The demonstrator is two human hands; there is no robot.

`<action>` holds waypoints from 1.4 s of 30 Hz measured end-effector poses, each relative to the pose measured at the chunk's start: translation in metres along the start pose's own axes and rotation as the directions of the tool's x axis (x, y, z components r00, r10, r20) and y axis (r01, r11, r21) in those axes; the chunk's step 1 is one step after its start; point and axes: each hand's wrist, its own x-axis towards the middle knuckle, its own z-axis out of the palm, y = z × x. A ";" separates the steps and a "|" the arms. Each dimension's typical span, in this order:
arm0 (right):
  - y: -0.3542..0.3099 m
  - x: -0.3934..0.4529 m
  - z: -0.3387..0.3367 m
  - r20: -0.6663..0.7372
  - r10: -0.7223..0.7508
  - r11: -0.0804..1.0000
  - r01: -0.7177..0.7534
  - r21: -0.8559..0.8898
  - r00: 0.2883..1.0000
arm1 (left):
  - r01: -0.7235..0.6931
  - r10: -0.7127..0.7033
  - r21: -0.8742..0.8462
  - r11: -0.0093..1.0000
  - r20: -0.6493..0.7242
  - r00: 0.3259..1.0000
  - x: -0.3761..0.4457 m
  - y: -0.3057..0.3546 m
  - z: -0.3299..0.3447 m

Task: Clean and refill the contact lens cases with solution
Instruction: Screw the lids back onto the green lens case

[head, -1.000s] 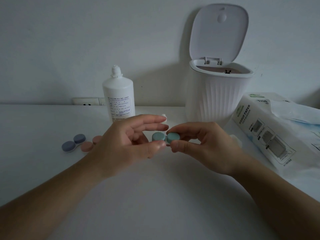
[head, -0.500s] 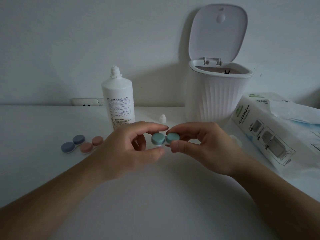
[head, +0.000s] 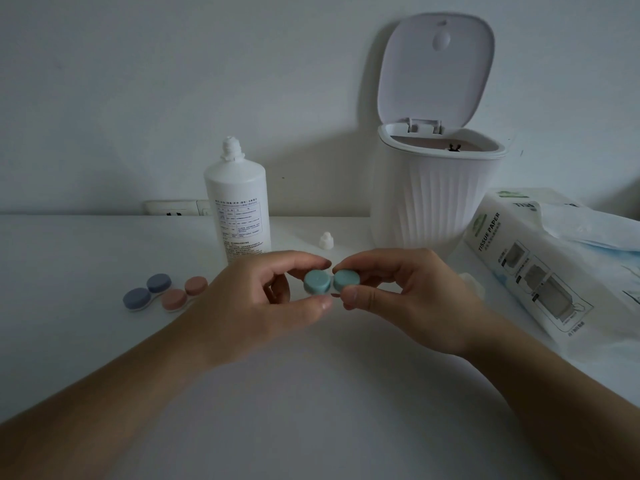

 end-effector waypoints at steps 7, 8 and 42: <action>0.000 0.000 0.001 0.012 0.006 1.000 -0.006 -0.003 1.000 | 0.005 -0.001 0.038 0.999 -0.109 0.994 0.001 0.000 -0.002; 0.001 -0.001 0.001 0.011 0.008 1.000 -0.008 -0.002 1.000 | -0.001 0.005 0.048 0.999 -0.096 0.995 0.000 0.000 -0.002; 0.000 -0.001 0.005 0.037 0.042 0.999 -0.043 0.017 0.998 | -0.009 0.007 -0.023 1.000 -0.077 0.997 0.001 0.004 -0.001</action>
